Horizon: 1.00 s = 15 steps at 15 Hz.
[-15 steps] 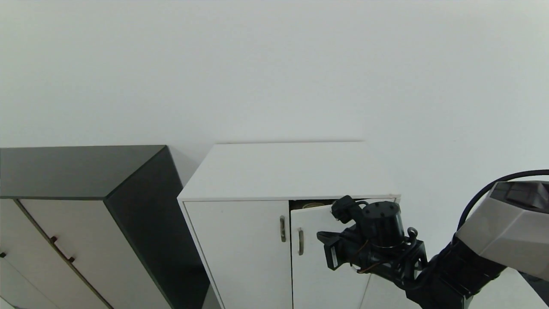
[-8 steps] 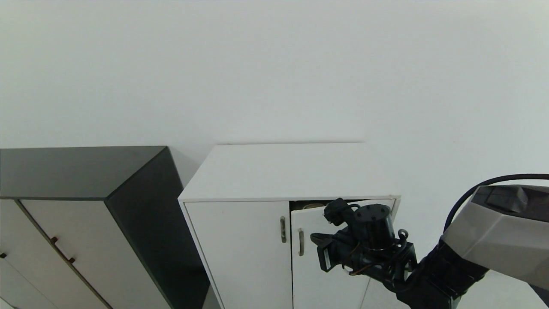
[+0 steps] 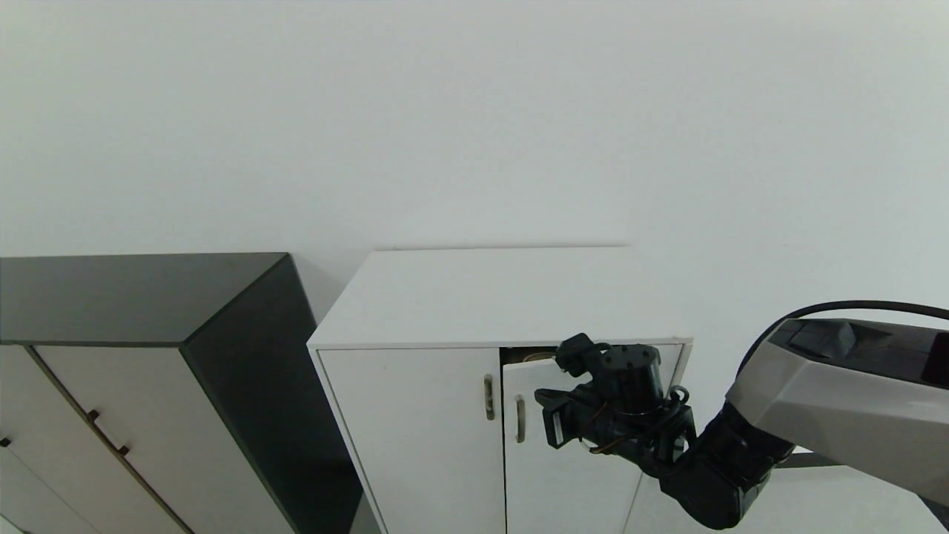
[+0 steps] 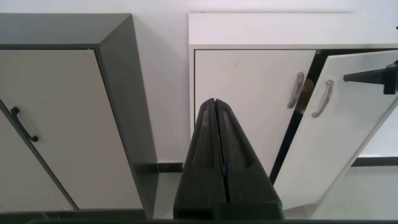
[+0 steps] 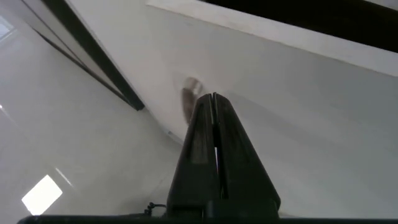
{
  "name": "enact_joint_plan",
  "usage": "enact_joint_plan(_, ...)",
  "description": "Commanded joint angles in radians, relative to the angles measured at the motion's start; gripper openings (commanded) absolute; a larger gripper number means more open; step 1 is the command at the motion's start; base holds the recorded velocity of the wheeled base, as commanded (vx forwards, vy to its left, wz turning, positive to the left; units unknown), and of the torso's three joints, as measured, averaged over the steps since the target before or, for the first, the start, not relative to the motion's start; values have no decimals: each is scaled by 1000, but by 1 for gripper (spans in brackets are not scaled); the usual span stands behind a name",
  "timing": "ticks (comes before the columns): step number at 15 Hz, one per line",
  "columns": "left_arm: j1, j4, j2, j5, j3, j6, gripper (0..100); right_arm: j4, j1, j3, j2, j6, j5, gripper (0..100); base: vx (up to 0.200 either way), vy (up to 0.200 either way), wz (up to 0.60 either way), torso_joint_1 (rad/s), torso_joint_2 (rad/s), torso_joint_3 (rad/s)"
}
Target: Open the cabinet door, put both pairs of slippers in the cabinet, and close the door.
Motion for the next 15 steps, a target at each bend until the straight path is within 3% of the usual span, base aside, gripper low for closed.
enact_joint_plan(1, 0, 0, 0, 0, 0, 0, 0, 0, -8, -26, 33, 0, 0, 0, 0, 0, 0, 0, 0, 0)
enact_joint_plan(15, 0, 0, 0, 2, 0, 1, 0, 1, -53, -90, 85, -1, 0, 0, 0, 0, 0, 0, 0, 0)
